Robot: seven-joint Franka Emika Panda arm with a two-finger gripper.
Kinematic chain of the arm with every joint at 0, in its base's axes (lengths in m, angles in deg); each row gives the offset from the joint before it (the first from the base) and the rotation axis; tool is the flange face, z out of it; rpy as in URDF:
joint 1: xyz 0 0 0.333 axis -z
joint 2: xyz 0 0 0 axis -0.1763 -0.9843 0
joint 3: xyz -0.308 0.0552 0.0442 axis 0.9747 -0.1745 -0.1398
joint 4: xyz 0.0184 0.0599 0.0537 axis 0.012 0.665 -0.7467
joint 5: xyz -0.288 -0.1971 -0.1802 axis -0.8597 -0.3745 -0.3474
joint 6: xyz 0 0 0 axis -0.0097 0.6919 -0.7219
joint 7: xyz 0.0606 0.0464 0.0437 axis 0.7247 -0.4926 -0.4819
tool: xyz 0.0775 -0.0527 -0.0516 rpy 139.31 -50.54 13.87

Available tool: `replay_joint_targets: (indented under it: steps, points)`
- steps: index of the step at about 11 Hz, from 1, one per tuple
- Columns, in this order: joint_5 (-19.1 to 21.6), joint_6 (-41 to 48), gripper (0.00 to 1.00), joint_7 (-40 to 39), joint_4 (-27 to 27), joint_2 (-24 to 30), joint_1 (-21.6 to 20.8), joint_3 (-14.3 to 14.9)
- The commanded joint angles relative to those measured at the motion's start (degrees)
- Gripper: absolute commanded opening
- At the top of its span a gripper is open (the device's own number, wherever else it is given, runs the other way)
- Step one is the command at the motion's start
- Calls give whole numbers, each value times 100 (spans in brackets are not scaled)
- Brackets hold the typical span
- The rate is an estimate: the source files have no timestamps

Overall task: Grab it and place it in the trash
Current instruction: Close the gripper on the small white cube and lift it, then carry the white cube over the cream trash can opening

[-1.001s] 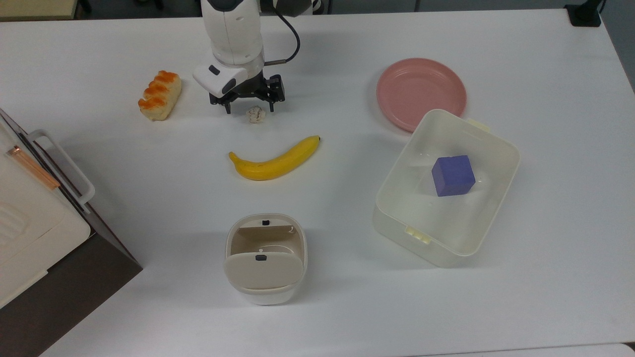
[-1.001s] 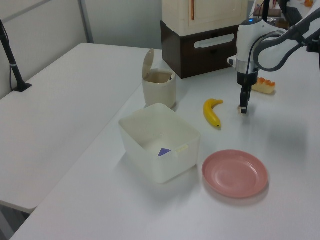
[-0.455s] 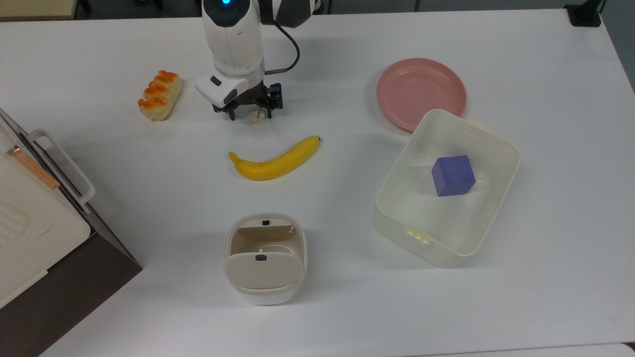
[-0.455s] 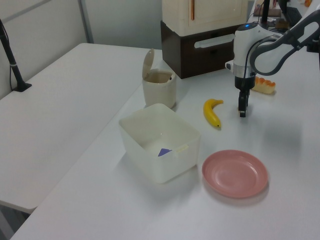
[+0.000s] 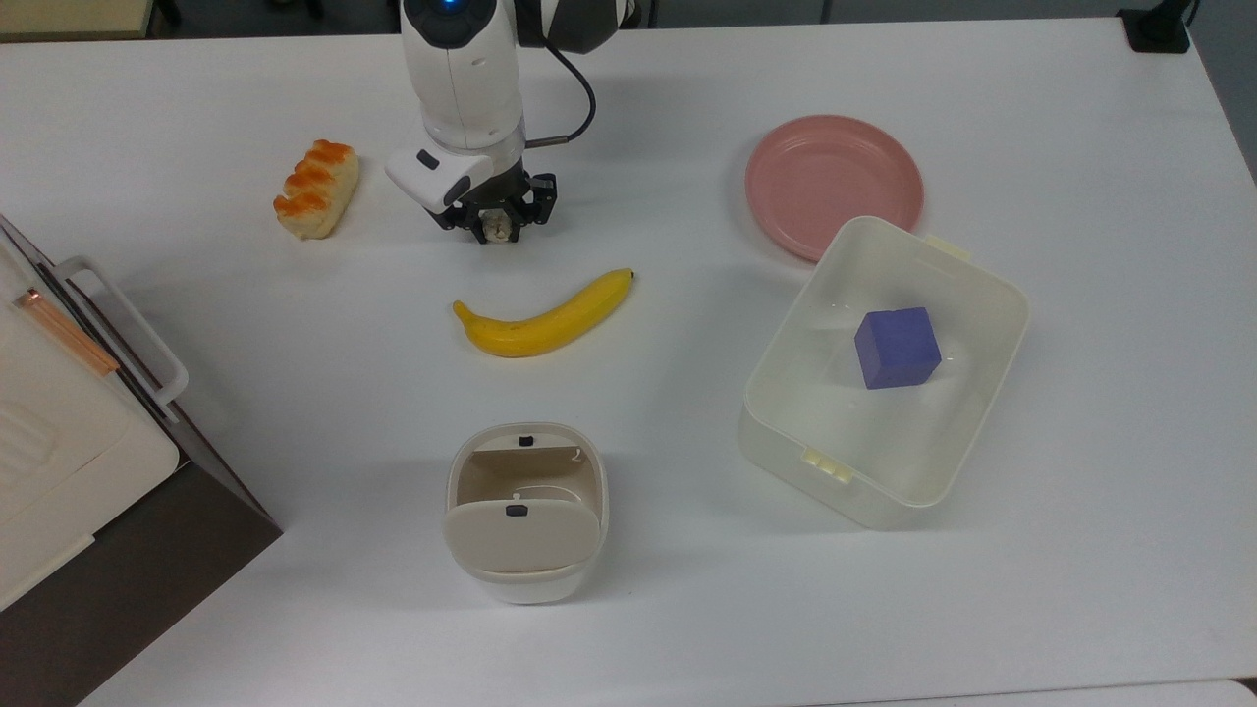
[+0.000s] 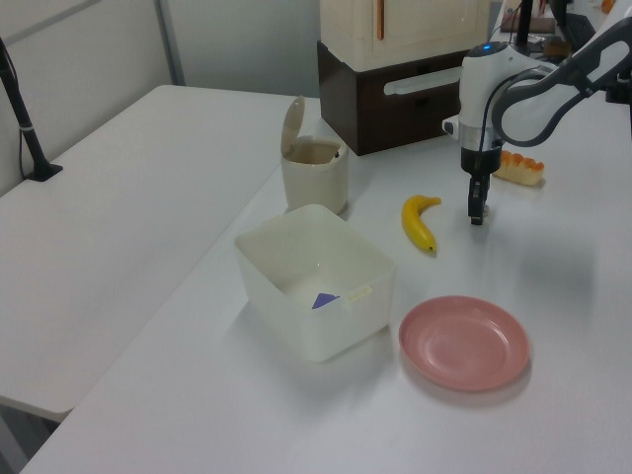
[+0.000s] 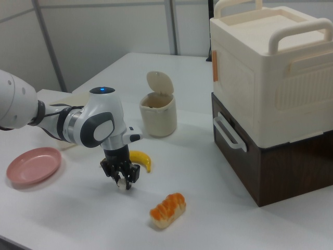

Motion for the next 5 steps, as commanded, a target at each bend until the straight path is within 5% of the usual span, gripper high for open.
replay_joint_targets:
  steps: [1,5]
  points:
    - [-95,-92,33,51,48,-23,-66,28]
    - [-95,-5,33,77,-127,47,-57,28]
